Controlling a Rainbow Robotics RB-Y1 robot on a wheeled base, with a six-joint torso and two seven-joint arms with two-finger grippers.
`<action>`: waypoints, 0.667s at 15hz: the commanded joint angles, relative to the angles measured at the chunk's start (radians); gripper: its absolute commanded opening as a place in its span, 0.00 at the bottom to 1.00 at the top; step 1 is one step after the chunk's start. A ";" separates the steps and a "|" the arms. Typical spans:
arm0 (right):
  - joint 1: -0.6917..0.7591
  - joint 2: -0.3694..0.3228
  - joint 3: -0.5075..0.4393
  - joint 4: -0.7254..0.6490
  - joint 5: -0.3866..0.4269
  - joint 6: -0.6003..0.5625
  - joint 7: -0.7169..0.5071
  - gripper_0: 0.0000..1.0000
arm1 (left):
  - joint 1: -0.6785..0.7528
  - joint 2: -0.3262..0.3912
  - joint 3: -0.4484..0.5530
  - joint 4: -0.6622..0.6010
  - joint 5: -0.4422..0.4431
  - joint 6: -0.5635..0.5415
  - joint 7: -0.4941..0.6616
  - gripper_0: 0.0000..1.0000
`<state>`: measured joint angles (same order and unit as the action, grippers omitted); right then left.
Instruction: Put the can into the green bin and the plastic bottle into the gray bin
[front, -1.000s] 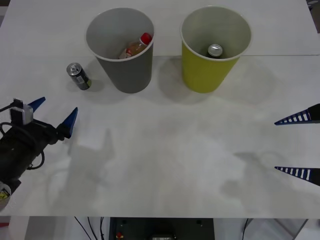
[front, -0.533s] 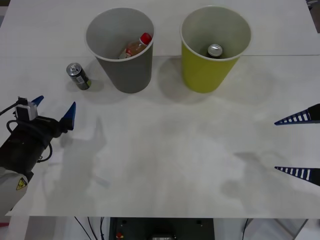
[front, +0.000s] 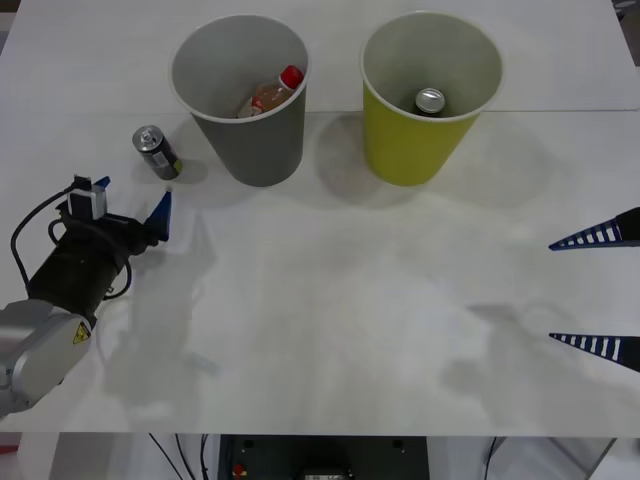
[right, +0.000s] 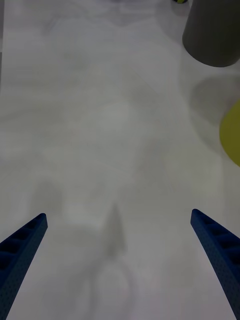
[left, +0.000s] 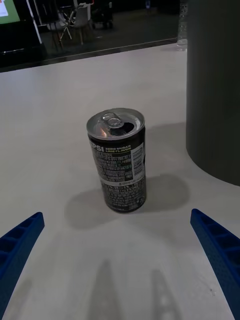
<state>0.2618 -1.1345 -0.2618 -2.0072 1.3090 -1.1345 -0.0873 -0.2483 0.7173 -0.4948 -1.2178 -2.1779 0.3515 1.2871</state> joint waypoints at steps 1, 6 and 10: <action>0.000 0.000 0.000 0.000 0.000 0.000 0.000 1.00 | -0.075 -0.015 -0.034 0.076 0.009 0.000 0.001 1.00; 0.000 0.000 0.000 0.000 0.000 0.000 0.000 1.00 | -0.169 -0.062 -0.048 0.195 0.010 0.000 0.003 1.00; 0.000 0.000 0.000 0.000 0.000 0.000 0.000 1.00 | -0.246 -0.107 -0.048 0.305 0.013 0.000 0.006 1.00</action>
<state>0.2618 -1.1345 -0.2618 -2.0070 1.3090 -1.1345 -0.0873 -0.4791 0.6191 -0.5432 -0.9328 -2.1657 0.3505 1.2921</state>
